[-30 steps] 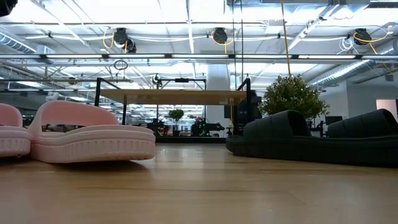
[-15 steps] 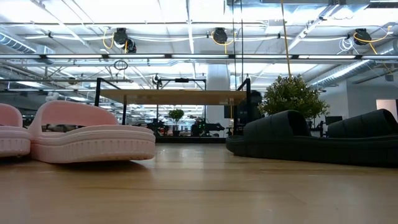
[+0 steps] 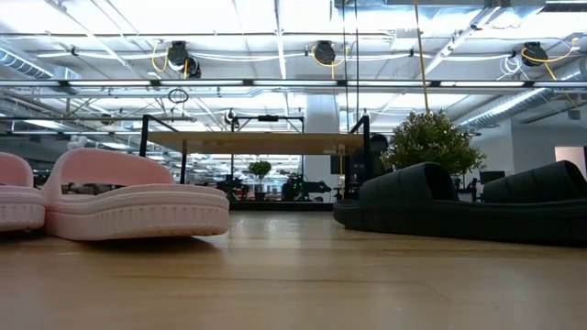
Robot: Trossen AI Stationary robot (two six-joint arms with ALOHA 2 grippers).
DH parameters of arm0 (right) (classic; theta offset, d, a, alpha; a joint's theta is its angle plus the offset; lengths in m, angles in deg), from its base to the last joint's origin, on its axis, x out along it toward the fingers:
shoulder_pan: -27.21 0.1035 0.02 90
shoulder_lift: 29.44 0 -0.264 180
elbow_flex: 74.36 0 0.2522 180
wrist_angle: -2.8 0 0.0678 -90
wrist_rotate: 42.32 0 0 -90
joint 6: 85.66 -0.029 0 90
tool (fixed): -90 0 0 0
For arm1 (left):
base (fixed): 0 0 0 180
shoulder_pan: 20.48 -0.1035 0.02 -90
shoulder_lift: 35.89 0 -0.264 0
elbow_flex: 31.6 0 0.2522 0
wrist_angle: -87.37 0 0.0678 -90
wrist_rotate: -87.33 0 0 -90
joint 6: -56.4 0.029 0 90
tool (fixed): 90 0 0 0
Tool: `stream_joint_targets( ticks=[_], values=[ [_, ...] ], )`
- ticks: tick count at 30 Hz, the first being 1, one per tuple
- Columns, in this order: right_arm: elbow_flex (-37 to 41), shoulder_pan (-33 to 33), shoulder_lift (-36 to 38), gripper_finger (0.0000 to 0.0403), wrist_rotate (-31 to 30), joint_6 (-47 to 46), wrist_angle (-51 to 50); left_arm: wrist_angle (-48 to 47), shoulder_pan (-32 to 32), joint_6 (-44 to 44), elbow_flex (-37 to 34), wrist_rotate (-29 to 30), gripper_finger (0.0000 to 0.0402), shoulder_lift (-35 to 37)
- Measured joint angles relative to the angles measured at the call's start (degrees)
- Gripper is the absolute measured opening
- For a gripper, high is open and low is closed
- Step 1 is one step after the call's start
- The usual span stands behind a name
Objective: Pick and place slides into the shelf
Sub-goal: Put the left pink slide on the shelf
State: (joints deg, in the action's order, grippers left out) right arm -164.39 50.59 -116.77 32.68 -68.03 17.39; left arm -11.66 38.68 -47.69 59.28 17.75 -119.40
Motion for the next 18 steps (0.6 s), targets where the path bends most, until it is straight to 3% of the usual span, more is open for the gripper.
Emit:
stream_joint_targets(
  ticks=[7, 12, 18],
  values=[
    [0.0, -0.02, 0.0, 0.0116, -1.05, 4.49, -0.75, -0.15, -3.19, 1.62, -0.02, -0.89, 0.0154, -6.56],
    [0.0, 0.0, 0.0, 0.0116, -8.72, 8.08, -0.96, -0.4, -4.6, 1.34, -0.02, -2.26, 0.0154, -11.4],
    [0.0, -0.02, 0.0, 0.0116, -15.04, 11.22, -1.67, 0.34, -7.39, 1.24, -0.04, -8.47, 0.0154, -15.34]
  ],
)
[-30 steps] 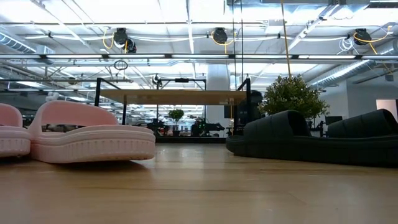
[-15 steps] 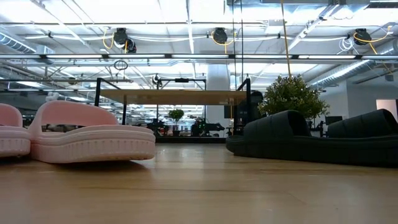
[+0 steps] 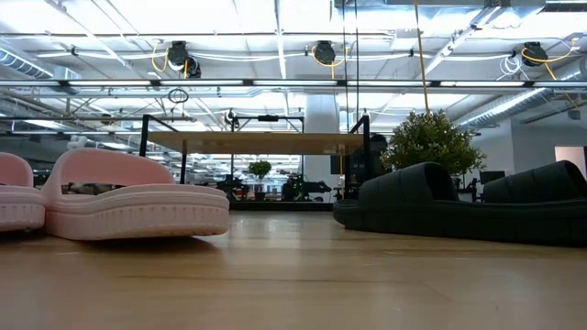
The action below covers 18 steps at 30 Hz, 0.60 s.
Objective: Pick and place slides into the shelf
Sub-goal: Put the left pink slide on the shelf
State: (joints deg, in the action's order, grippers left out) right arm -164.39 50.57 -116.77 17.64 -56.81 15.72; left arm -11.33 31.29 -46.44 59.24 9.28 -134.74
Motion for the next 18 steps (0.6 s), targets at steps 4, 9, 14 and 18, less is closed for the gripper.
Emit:
stream_joint_targets(
  ticks=[4, 9, 14, 18],
  values=[
    [0.0, 0.02, 0.0, 0.0116, -1.66, 2.49, 0.03, 4.85, -2.05, -0.12, 0.0, -1.78, 0.0154, -0.36],
    [0.0, 0.0, 0.0, 0.0116, -1.68, 4.69, 0.07, 6.22, -4.07, -2.32, 0.0, -0.97, 0.0154, -0.32],
    [0.0, -0.15, 0.0, 0.0116, -1.69, 5.02, 0.05, 4.71, -5.29, -2.7, 0.0, -0.99, 0.0154, -0.52],
    [0.0, -0.13, 0.0, 0.0116, -1.72, 3.82, 0.07, 3.04, -5.58, -2.49, 0.0, -0.62, 0.0154, -0.52]
  ],
)
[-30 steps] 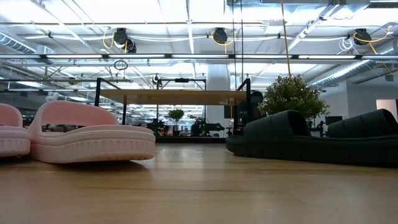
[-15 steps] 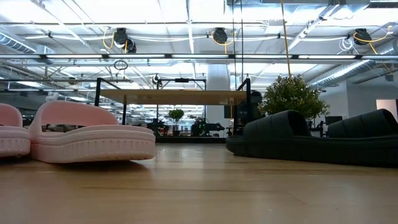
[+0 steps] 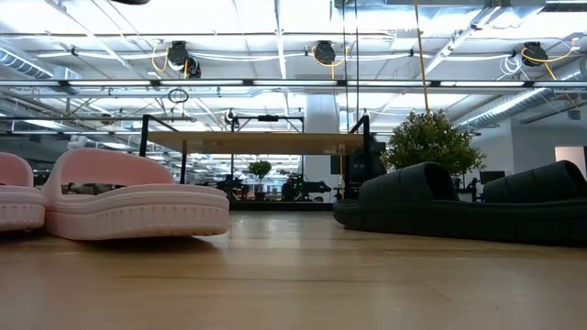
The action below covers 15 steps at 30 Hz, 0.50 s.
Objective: Pick and place slides into the shelf
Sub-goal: Put the left pink slide on the shelf
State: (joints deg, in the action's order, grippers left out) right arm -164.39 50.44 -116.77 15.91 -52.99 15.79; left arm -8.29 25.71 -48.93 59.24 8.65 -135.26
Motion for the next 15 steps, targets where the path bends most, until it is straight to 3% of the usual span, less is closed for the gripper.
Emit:
stream_joint_targets(
  ticks=[6, 15],
  values=[
    [0.0, 0.11, 0.0, 0.0116, 0.02, -3.13, 0.0, -4.03, -0.07, 0.03, -0.35, 0.69, 0.0154, 0.0],
    [0.0, 0.11, 0.0, 0.0116, 0.02, -3.13, 0.02, -0.35, -0.07, -0.46, -5.71, -1.14, 0.0154, 0.0]
  ],
)
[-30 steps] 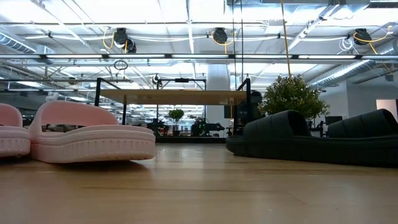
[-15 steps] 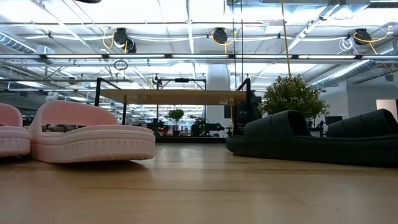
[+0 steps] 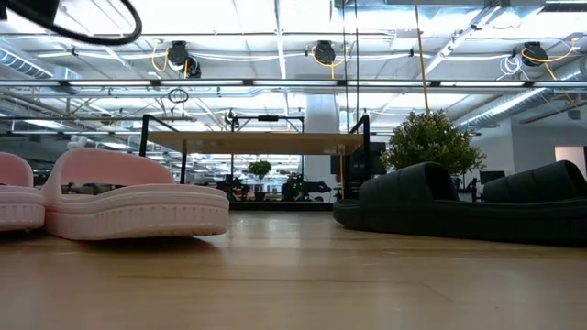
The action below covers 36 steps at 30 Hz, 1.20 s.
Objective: Pick and place slides into the shelf
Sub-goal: Put the left pink slide on the shelf
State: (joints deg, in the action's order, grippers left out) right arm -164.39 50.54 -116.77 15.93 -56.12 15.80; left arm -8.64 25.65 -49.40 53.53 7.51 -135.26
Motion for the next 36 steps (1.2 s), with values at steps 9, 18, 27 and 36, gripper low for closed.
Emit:
stream_joint_targets(
  ticks=[9, 18, 27, 36],
  values=[
    [0.0, -0.02, 0.0, 0.0116, 0.0, 0.07, 0.01, 2.39, -0.28, -1.01, -4.91, -0.16, 0.0154, 0.0],
    [0.0, -0.04, 0.0, 0.0116, 0.0, 1.36, -0.01, 5.46, -2.65, 0.17, -8.3, -0.36, 0.0154, 0.0],
    [0.0, -0.04, 0.0, 0.0116, 0.0, 1.57, -0.03, 4.96, -4.13, 0.37, -9.95, -1.42, 0.0154, 0.0],
    [0.0, -0.12, 0.0, 0.0116, 0.0, 1.57, -0.45, 4.02, -4.11, 1.42, -11.92, -3.9, 0.0108, 0.0]
  ],
)
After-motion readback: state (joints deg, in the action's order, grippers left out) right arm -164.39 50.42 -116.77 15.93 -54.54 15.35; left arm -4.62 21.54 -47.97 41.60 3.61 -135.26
